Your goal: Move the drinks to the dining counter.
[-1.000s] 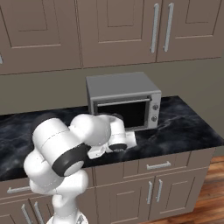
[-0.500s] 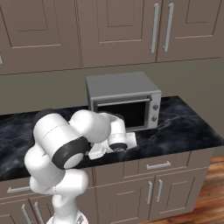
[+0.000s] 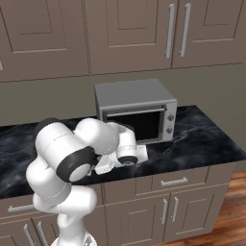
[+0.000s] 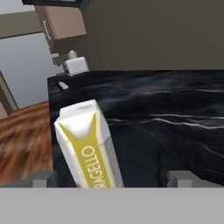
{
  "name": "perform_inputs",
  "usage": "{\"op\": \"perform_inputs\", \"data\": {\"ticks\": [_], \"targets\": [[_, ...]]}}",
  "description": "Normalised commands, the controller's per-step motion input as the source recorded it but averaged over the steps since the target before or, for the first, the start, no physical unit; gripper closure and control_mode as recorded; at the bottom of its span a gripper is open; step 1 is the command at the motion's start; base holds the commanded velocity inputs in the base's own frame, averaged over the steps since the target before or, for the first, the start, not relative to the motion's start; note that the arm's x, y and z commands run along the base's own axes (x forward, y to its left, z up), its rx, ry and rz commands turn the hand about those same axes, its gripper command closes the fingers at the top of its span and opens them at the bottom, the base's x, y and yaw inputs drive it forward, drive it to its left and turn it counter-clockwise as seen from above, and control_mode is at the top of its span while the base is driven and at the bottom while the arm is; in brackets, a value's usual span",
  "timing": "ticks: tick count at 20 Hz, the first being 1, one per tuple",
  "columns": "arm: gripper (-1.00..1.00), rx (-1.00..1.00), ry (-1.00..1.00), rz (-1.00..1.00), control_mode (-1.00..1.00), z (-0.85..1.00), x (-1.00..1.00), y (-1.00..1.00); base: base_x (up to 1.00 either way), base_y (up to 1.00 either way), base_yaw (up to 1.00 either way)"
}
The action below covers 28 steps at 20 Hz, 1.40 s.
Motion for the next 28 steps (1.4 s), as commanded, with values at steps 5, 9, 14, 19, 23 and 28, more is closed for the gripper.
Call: {"op": "perform_inputs", "data": {"ticks": [5, 9, 14, 19, 23, 28], "targets": [[-1.0, 0.0, 0.0, 0.0, -1.0, 0.0, 0.0, 0.03, 0.0, 0.0, 0.0], [-1.0, 0.0, 0.01, 0.0, -1.0, 0.0, 0.0, 0.03, 0.0, 0.0, 0.0], [-1.0, 0.0, 0.01, 0.0, -1.0, 0.0, -0.02, 0.05, 0.0, 0.0, 0.0], [-1.0, 0.0, 0.01, 0.0, -1.0, 0.0, -0.01, 0.05, 0.0, 0.0, 0.0], [-1.0, 0.0, 0.01, 0.0, -1.0, 0.0, 0.0, 0.02, 0.0, 0.0, 0.0], [-1.0, 0.0, 0.04, 0.0, -1.0, 0.0, 0.0, 0.0, 0.0, 0.0, 0.0]]}}
